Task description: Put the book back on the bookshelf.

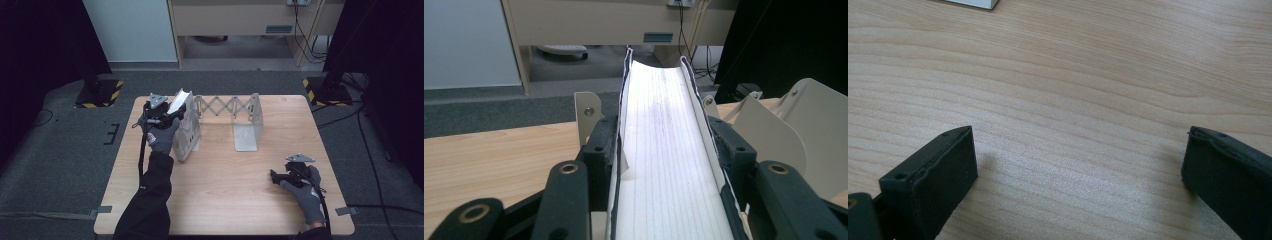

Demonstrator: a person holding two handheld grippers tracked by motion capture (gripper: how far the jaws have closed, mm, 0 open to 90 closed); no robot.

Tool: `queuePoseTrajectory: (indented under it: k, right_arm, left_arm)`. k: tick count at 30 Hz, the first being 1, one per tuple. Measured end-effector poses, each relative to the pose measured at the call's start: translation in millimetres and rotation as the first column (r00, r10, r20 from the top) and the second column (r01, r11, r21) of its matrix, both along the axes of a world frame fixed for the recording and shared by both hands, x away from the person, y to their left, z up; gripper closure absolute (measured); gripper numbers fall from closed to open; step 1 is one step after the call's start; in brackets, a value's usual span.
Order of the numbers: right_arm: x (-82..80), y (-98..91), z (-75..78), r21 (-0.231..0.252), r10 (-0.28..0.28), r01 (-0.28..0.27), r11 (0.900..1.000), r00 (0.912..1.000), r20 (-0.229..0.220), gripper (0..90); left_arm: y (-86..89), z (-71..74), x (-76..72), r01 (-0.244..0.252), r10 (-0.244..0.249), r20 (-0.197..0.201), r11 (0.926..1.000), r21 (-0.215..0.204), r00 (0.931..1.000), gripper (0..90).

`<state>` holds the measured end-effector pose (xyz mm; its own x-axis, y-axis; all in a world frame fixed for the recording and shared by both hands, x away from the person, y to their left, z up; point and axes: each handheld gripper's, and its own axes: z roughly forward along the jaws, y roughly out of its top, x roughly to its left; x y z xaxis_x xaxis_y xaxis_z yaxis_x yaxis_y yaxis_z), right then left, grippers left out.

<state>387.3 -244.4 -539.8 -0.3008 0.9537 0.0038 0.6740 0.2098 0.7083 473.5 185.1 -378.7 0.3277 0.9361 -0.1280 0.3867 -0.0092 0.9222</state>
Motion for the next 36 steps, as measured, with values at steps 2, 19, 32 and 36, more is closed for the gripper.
queuePoseTrajectory:
  k: [2, 19, 32, 36]
  right_arm:
    - [0.0, 0.0, 0.0, 0.000, 0.000, 0.000, 1.0000, 1.0000, 0.000, 1.6]
    - [0.0, -0.1, 0.0, 0.000, 0.000, 0.000, 1.0000, 1.0000, 0.000, 1.6]
    - [-0.1, 0.0, 0.0, -0.004, 0.000, 0.000, 1.0000, 1.0000, 0.000, 1.6]
    - [0.0, -0.2, 0.0, -0.005, 0.002, -0.002, 1.0000, 1.0000, 0.001, 1.6]
  left_arm:
    - [-4.1, -2.0, 4.9, -0.003, 0.003, 0.001, 1.0000, 0.008, 1.0000, 52.2]
    - [-24.6, -12.3, 22.6, -0.016, 0.015, 0.014, 0.9988, 0.047, 0.9998, 51.2]
    - [1.3, -33.5, -22.1, 0.075, -0.072, 0.043, 0.9953, -0.061, 0.9964, 41.1]
    - [5.2, -41.5, -31.8, 0.093, -0.088, 0.061, 0.9910, -0.096, 0.9943, 41.6]
